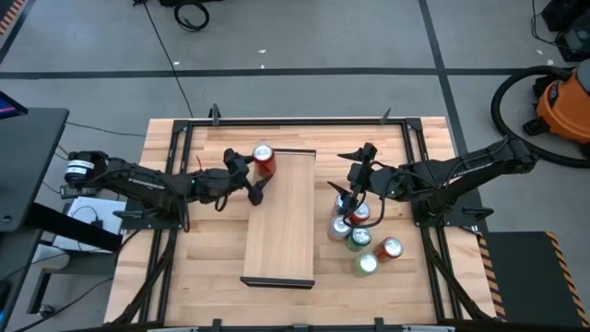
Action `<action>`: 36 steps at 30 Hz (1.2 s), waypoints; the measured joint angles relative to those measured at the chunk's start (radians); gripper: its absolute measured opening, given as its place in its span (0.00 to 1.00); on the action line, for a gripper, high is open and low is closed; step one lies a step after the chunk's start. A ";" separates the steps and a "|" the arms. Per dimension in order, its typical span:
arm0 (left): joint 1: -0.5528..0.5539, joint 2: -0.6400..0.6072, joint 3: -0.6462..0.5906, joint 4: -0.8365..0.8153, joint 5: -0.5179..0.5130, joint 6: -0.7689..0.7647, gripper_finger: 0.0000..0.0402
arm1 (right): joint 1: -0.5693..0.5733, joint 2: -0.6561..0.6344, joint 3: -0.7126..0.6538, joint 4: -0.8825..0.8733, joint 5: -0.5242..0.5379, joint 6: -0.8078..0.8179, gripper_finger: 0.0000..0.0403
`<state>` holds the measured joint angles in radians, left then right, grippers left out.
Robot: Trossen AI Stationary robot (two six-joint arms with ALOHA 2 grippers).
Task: Place canned beverage on shelf
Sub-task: Put the red soda can on the shelf, then put the blue soda can on the shelf
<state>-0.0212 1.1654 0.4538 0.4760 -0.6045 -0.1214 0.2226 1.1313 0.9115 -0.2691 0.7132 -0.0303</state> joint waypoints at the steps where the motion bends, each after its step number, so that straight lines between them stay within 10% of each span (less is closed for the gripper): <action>1: -0.006 -0.002 0.004 0.003 0.000 0.010 0.97 | 0.000 0.000 0.000 0.000 0.000 0.000 0.98; 18: -0.061 -0.233 0.005 -0.098 -0.011 0.097 0.97 | 0.000 0.000 0.000 -0.003 -0.010 -0.004 0.98; 36: -0.316 -0.357 0.005 -0.101 -0.072 0.242 0.97 | -0.068 0.047 0.002 -0.197 -0.340 0.160 0.98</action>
<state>-0.3367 0.8085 0.4591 0.3749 -0.6770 0.1207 0.1546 1.1785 0.9135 -0.4661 0.3734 0.1294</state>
